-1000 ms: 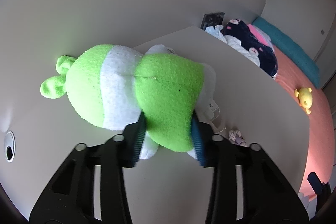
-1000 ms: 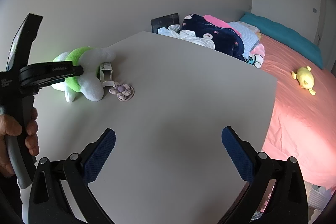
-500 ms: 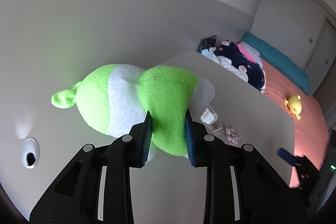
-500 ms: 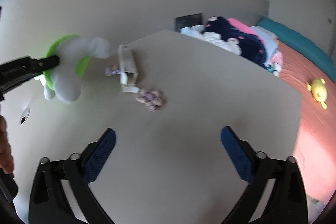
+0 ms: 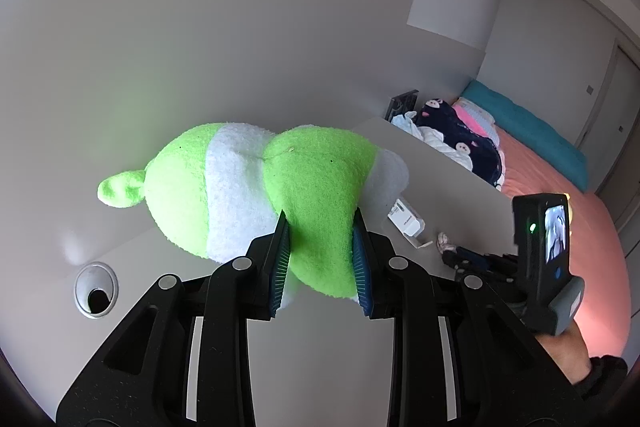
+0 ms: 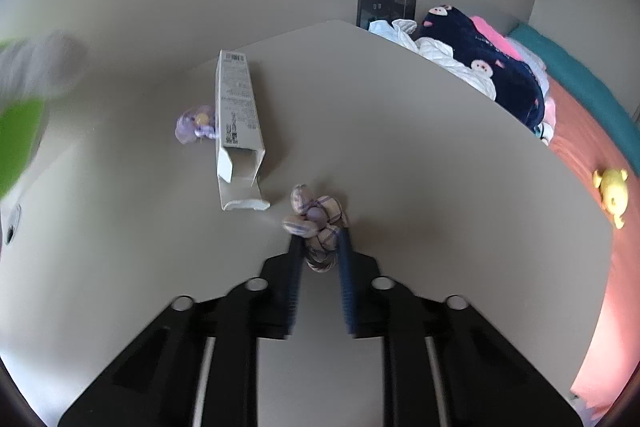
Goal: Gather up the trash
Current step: 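Grasp the small purple flower toy with the right tool, then carry the bunny and flower toy over the trash bin and open both tools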
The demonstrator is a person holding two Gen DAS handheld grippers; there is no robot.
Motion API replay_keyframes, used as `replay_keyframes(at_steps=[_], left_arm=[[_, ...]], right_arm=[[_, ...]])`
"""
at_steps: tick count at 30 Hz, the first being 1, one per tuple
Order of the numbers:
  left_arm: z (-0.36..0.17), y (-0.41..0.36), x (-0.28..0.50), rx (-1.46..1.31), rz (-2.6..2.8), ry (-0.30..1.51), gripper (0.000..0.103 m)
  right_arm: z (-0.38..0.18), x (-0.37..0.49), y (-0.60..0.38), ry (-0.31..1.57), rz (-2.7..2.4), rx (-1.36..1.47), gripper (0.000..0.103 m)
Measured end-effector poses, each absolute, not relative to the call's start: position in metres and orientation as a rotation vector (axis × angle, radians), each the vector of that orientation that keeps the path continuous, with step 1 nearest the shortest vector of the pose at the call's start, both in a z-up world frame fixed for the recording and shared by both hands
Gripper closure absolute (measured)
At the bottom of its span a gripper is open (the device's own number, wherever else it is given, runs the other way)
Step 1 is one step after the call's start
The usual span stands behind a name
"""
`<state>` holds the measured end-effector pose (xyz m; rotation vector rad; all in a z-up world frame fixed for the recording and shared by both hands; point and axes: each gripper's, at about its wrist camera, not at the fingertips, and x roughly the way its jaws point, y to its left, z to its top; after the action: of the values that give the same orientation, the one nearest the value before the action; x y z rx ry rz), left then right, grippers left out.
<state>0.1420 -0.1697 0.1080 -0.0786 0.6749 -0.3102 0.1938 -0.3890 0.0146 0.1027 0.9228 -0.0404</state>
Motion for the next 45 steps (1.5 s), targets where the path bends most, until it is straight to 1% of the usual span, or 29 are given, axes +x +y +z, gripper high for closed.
replay_keyframes(at_steps=[6, 9, 17, 25, 32, 45], left_arm=[[0.111, -0.173, 0.125, -0.062, -0.336, 0.67, 0.075], [0.113, -0.181, 0.104, -0.042, -0.359, 0.668, 0.075], [0.12, -0.213, 0.02, 0.001, -0.456, 0.652, 0.075], [0.113, -0.263, -0.07, 0.066, -0.598, 0.655, 0.074], [0.1, -0.317, -0.133, 0.135, -0.739, 0.666, 0.073], [0.054, -0.425, -0.224, 0.291, -0.992, 0.756, 0.073]], right_arm=[[0.033, 0.153, -0.394, 0.879, -0.031, 0.14, 0.089], [0.044, 0.124, -0.399, 0.856, -0.037, 0.146, 0.089], [0.078, 0.03, -0.431, 0.764, -0.096, 0.204, 0.089], [0.095, -0.067, -0.474, 0.691, -0.187, 0.254, 0.089], [0.09, -0.147, -0.519, 0.66, -0.296, 0.295, 0.089], [0.045, -0.28, -0.603, 0.672, -0.524, 0.402, 0.089]])
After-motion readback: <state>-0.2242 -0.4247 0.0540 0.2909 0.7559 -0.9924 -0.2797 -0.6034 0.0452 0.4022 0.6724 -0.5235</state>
